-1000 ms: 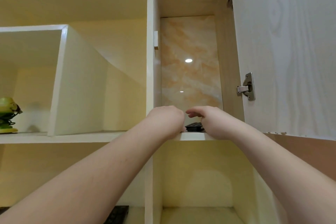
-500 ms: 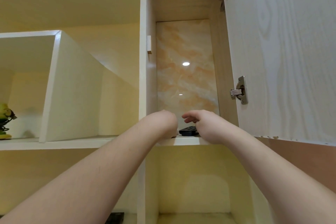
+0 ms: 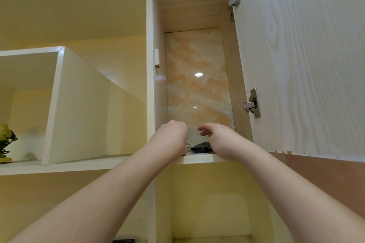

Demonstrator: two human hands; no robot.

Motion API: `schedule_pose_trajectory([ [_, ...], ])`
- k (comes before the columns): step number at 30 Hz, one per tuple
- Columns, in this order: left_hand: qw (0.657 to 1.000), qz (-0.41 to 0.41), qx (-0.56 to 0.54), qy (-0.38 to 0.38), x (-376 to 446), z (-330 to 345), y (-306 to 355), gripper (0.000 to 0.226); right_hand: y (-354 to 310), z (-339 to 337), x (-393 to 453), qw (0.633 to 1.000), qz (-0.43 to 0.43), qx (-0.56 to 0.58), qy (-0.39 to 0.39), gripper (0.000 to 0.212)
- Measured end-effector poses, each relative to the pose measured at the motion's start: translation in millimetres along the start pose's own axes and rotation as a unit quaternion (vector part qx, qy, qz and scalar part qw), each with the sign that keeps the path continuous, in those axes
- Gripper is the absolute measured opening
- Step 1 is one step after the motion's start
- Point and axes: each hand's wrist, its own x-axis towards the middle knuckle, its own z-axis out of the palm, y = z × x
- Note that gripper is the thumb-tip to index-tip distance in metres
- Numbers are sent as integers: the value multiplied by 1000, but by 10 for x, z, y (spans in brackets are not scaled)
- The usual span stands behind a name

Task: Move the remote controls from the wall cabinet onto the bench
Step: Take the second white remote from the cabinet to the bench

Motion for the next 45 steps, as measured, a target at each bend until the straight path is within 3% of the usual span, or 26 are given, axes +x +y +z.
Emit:
schedule_pose_trajectory([
  [2,1000,16,-2,27,-30,-13,-40,5,6,3,-12,1000,-5,0,10,69],
  [8,990,74,-8,121,-78,58,-194,23,1,2,4,998,4,36,42,72],
  [16,961,153,-85,213,-219,85,-342,64,-46,-92,-19,989,28,126,67,68],
  [21,938,178,-150,257,-327,81,-357,68,-43,-189,-73,979,44,191,61,64],
  [26,923,203,-197,262,-432,79,-338,69,-59,-208,-166,963,24,250,95,43],
  [33,882,208,-311,287,-666,126,-459,67,-138,-345,-440,957,-28,229,177,32],
  [39,838,204,-440,250,-1071,269,-612,75,-314,-330,-962,952,-49,257,160,30],
  [45,812,187,-526,173,-1570,438,-794,78,-466,-59,-1501,947,-18,289,137,28],
])
